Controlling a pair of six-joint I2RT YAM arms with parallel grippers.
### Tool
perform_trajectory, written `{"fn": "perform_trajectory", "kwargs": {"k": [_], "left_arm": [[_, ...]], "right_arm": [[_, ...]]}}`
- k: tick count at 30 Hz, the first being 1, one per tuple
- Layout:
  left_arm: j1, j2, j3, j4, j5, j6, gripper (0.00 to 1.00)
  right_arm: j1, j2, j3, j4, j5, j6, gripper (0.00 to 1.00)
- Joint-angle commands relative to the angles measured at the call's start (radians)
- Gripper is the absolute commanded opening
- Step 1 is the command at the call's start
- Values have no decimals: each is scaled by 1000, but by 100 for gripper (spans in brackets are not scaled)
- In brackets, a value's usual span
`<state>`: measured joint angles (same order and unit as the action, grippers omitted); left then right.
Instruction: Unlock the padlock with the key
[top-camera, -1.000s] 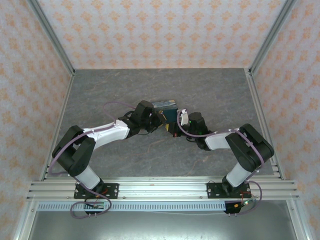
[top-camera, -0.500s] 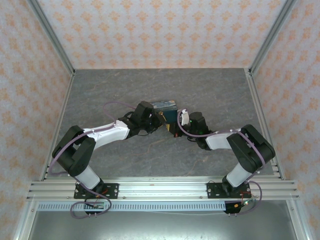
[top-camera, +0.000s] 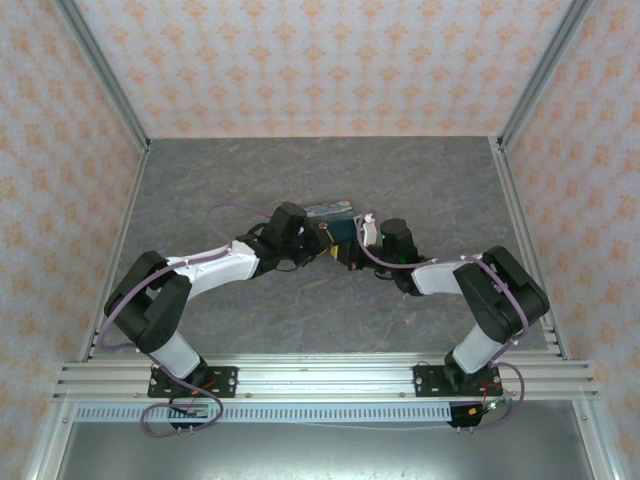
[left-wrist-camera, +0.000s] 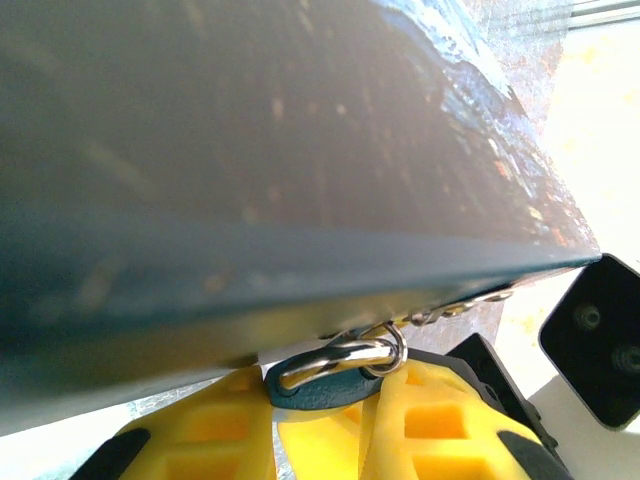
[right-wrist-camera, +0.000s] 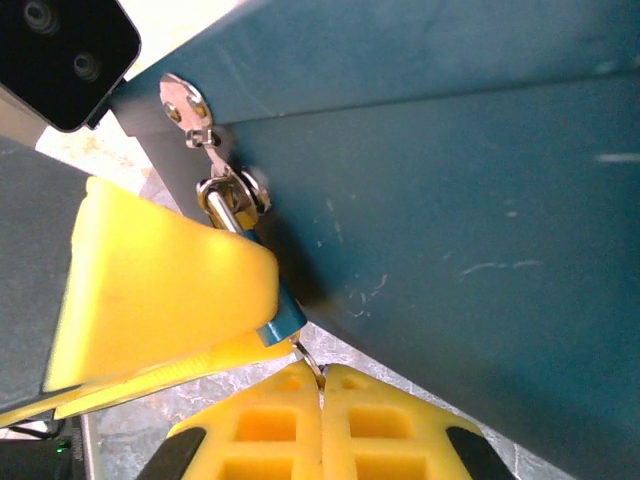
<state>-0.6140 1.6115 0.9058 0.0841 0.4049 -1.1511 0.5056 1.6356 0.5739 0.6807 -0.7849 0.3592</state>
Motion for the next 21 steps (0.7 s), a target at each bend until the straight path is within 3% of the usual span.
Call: {"fn": "perform_trajectory", "kwargs": {"k": [1, 21], "left_arm": [[-24, -23, -22, 11, 82, 17, 14], [-24, 98, -40, 86, 83, 16, 14]], "right_arm": [[-14, 14, 56, 134, -50, 27, 0], [10, 63, -52, 246, 45, 94, 0]]}}
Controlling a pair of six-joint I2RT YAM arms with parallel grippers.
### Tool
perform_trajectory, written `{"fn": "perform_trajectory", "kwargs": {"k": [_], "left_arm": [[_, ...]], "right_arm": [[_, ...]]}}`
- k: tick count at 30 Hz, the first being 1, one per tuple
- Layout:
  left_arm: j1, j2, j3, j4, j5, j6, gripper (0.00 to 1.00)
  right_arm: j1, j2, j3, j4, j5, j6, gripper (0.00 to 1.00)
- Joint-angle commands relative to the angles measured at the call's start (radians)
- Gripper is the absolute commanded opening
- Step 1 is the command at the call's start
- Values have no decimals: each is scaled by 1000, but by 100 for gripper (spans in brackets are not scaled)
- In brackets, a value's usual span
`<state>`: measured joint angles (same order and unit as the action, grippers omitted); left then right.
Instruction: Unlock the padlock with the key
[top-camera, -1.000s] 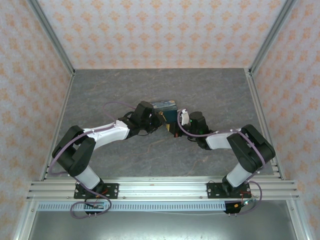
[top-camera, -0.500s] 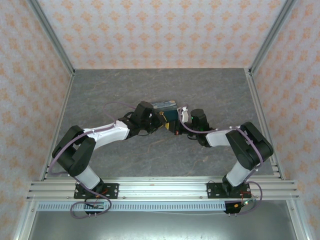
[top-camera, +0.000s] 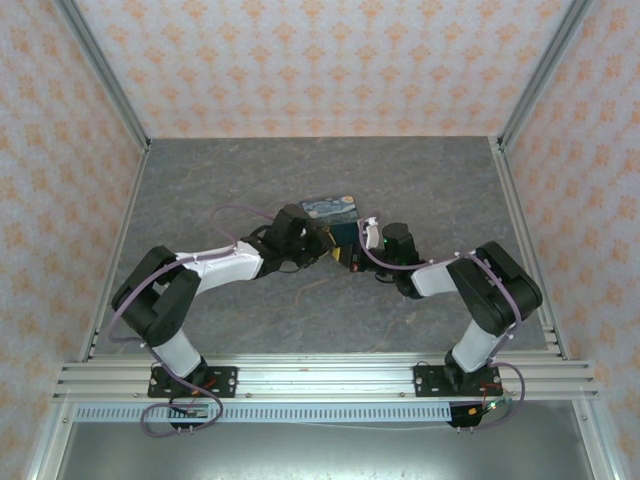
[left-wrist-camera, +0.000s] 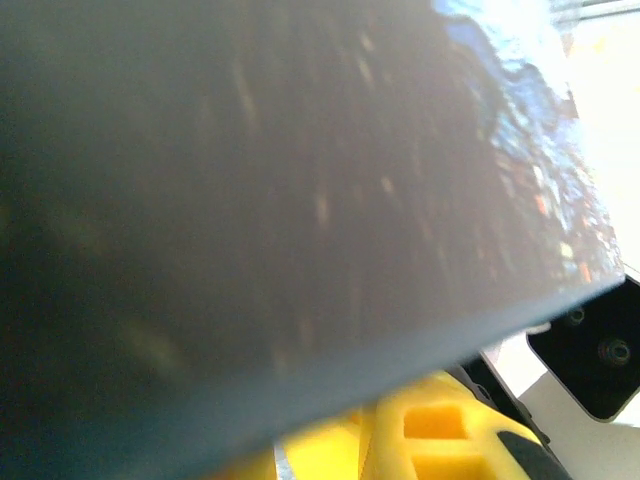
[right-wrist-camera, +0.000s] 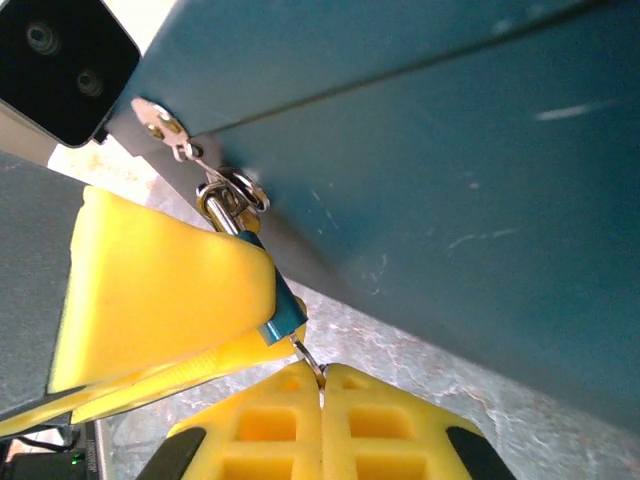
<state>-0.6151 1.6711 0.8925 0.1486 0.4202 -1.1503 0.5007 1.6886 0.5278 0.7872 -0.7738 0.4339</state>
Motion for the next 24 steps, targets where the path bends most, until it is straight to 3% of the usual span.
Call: {"fn": "perform_trajectory", "kwargs": {"k": [1, 4, 10, 24], "left_arm": [[-25, 45, -32, 37, 66, 13, 14], [-25, 57, -45, 65, 60, 5, 17], [-23, 58, -58, 73, 42, 14, 32], [-11, -65, -191, 184, -43, -41, 48]], "right_arm": [[19, 15, -13, 143, 42, 24, 0], [26, 29, -30, 162, 60, 42, 0], [29, 37, -44, 155, 86, 56, 0], [68, 20, -82, 130, 90, 163, 0]]}}
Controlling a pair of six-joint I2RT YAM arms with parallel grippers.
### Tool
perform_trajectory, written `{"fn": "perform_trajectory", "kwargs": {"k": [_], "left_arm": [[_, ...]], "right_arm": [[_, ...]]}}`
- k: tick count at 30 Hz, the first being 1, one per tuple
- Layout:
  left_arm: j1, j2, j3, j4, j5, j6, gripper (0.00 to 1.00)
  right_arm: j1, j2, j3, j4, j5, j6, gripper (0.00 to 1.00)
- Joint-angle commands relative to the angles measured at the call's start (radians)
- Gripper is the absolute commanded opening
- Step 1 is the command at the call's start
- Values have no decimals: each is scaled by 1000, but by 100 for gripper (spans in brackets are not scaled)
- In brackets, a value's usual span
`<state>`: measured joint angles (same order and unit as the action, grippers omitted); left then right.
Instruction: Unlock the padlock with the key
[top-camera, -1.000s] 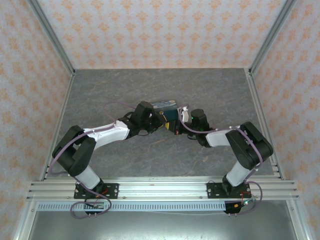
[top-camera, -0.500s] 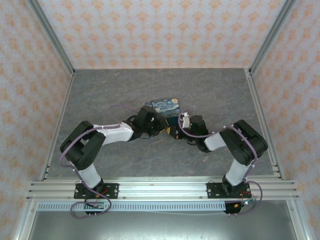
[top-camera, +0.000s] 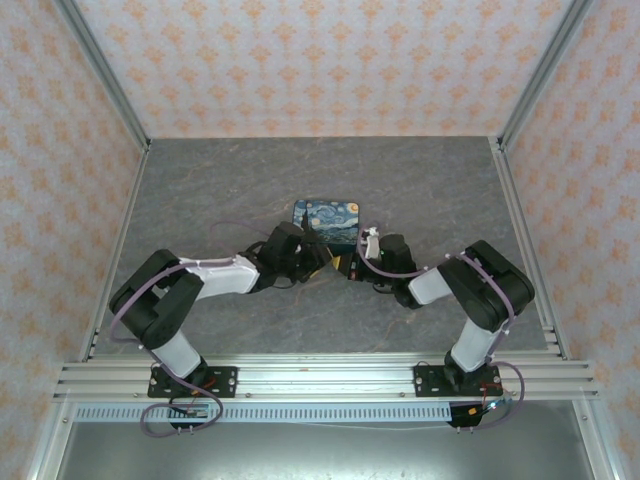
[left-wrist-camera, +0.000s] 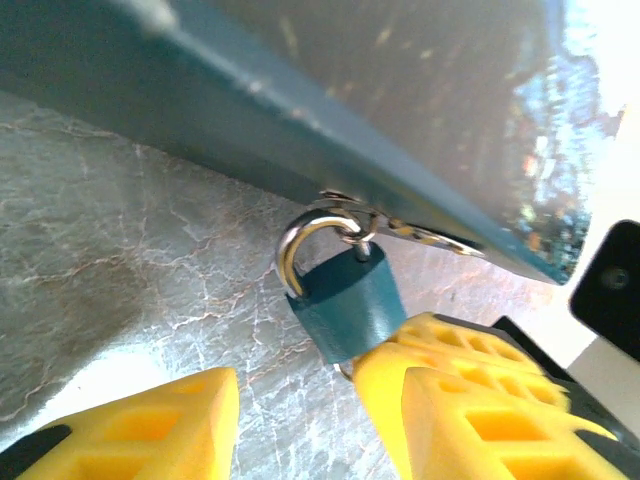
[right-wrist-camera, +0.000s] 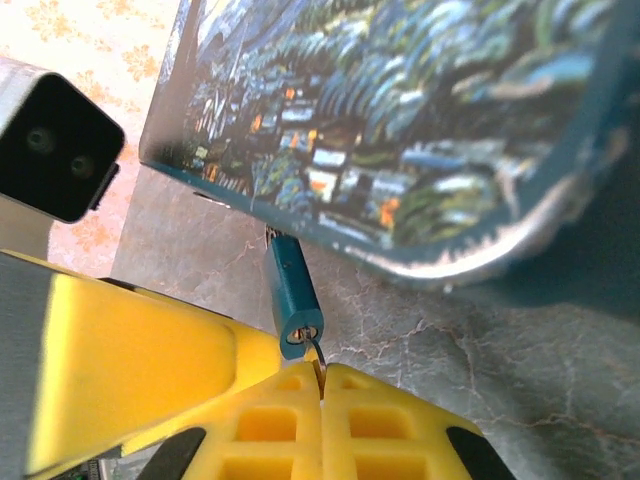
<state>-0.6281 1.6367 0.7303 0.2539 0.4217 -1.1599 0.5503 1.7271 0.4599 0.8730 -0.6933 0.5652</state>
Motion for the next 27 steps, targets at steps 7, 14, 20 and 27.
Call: {"fn": "perform_trajectory", "kwargs": {"k": [7, 14, 20, 27], "left_arm": [[-4, 14, -90, 280, -70, -167, 48], [-19, 39, -94, 306, -118, -214, 45], [-40, 78, -80, 322, -113, -244, 42], [-54, 93, -75, 336, -129, -263, 26]], "right_arm": [[36, -65, -21, -14, 29, 69, 0], [37, -107, -32, -49, 41, 102, 0], [39, -104, -20, -56, 21, 128, 0], [42, -111, -17, -58, 8, 132, 0]]}}
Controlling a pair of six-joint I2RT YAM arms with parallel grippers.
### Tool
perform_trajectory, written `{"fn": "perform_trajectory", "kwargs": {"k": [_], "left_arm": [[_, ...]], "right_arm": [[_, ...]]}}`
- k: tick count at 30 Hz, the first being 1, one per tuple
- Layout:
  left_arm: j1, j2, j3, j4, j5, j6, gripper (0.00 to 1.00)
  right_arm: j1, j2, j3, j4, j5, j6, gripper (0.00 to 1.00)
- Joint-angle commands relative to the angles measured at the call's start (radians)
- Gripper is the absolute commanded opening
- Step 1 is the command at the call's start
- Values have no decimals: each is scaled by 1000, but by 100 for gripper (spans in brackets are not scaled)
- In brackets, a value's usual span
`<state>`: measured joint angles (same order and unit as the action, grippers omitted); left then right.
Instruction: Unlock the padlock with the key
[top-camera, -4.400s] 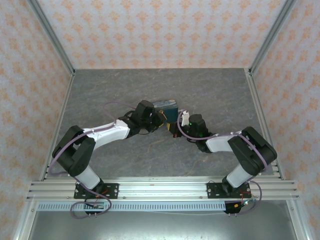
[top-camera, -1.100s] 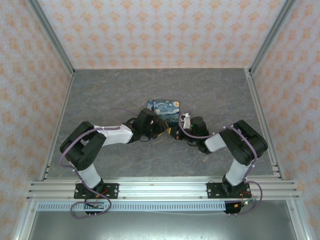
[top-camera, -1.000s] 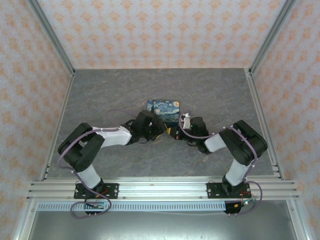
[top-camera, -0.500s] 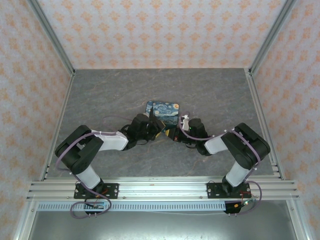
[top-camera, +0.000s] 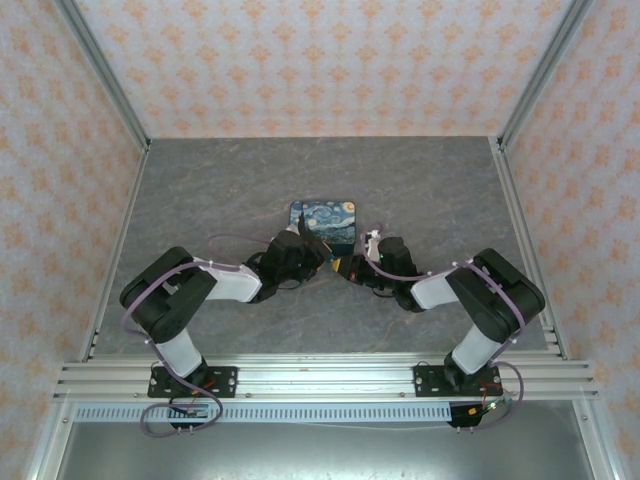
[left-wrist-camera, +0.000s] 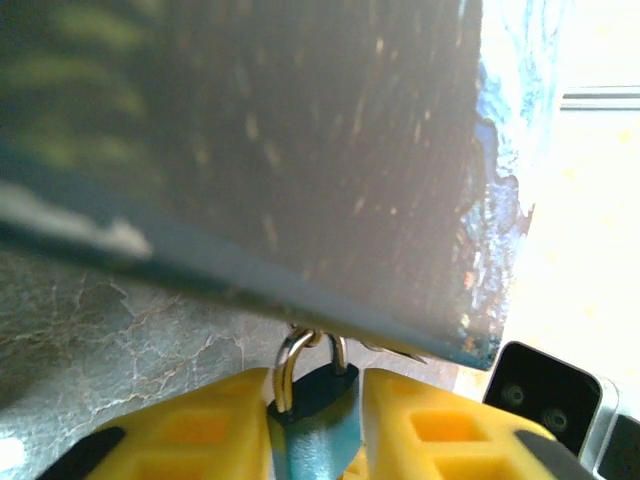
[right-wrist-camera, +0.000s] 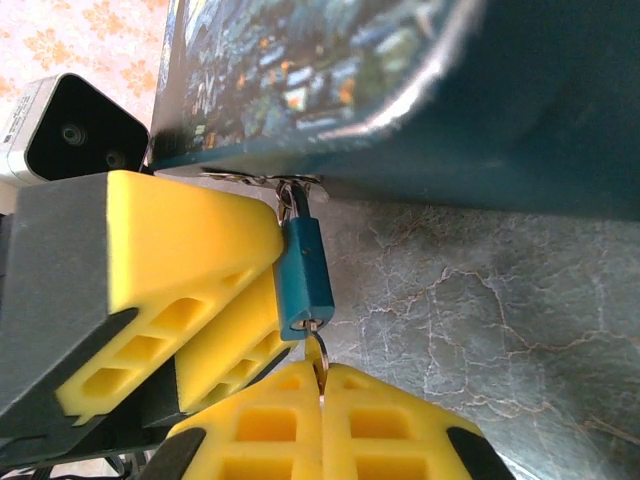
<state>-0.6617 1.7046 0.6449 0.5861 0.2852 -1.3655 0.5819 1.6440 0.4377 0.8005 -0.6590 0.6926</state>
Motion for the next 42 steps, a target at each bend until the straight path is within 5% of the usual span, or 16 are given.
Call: {"fn": "perform_trajectory", "kwargs": {"k": [1, 5, 12, 17, 25, 34, 42], "left_arm": [[-20, 24, 13, -2, 5, -56, 23], [-22, 23, 23, -7, 12, -50, 13], [-24, 2, 24, -31, 6, -49, 7], [-23, -17, 26, -69, 3, -56, 6], [-22, -29, 44, -108, 9, -71, 3], [-18, -43, 41, -109, 14, -100, 1], [-13, -48, 50, -129, 23, -103, 0]], "right_arm": [[11, -32, 7, 6, -25, 0, 0], [10, -57, 15, -43, -10, -30, 5], [4, -134, 23, -192, 54, -125, 28], [5, -299, 45, -496, 209, -363, 43], [118, -527, 102, -741, 489, -775, 47], [261, -525, -4, -582, 576, -1358, 52], [280, -337, -3, -435, 694, -1504, 53]]}}
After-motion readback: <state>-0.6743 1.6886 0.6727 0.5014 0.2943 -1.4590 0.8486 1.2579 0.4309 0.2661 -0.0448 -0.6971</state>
